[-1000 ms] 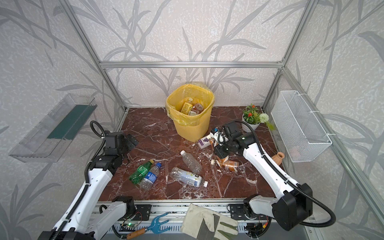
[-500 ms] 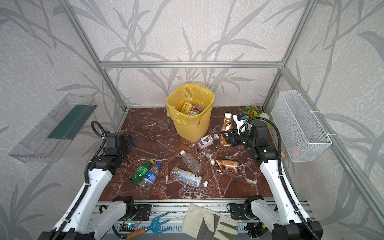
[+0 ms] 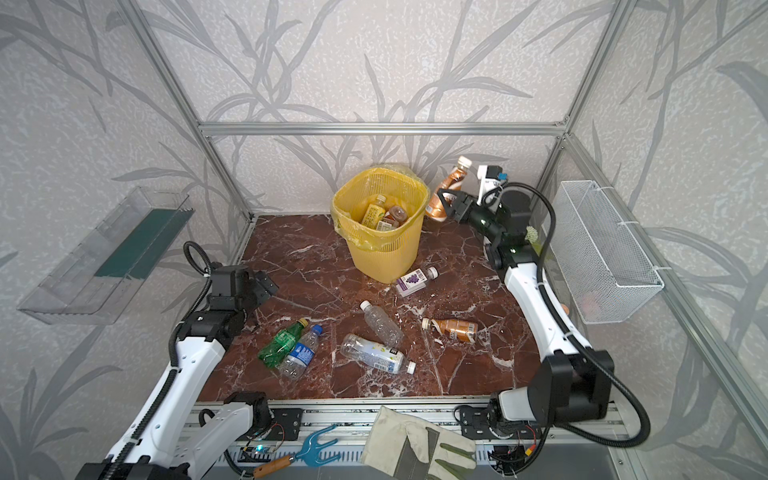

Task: Throw the plastic bottles in the bin
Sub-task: 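Carry the Nescafe bottle over the yellow bin with the right gripper and release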

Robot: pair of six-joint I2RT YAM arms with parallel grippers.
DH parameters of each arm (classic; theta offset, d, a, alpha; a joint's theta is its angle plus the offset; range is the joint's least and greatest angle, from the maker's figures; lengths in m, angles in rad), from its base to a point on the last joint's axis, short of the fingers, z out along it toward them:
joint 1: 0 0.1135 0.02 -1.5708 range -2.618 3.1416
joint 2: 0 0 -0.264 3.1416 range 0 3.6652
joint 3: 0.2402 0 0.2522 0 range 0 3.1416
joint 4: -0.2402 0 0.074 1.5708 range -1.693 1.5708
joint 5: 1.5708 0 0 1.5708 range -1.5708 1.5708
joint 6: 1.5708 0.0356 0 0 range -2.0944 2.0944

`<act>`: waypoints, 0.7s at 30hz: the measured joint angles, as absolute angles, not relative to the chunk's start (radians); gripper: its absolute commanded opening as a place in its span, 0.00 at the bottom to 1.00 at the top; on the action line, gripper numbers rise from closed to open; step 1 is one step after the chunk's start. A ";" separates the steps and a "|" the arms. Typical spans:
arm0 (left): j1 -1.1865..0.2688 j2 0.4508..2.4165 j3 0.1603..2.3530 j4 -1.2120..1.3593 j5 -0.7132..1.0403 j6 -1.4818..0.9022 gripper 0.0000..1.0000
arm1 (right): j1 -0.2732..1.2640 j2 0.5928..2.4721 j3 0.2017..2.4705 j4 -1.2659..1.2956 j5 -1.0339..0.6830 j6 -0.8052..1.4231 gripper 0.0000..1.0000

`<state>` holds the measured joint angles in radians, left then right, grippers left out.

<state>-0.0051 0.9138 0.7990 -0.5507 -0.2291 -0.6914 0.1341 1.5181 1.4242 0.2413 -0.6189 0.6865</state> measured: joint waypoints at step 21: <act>-0.005 0.910 0.862 -0.673 -0.261 -0.749 0.99 | 0.104 1.407 1.491 -0.010 -0.580 0.551 0.99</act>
<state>-0.0051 0.9104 0.8623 -0.6735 -0.2611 -0.7486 0.1043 1.4067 1.4914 -0.0097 -0.5797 0.5514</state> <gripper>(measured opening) 0.991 0.991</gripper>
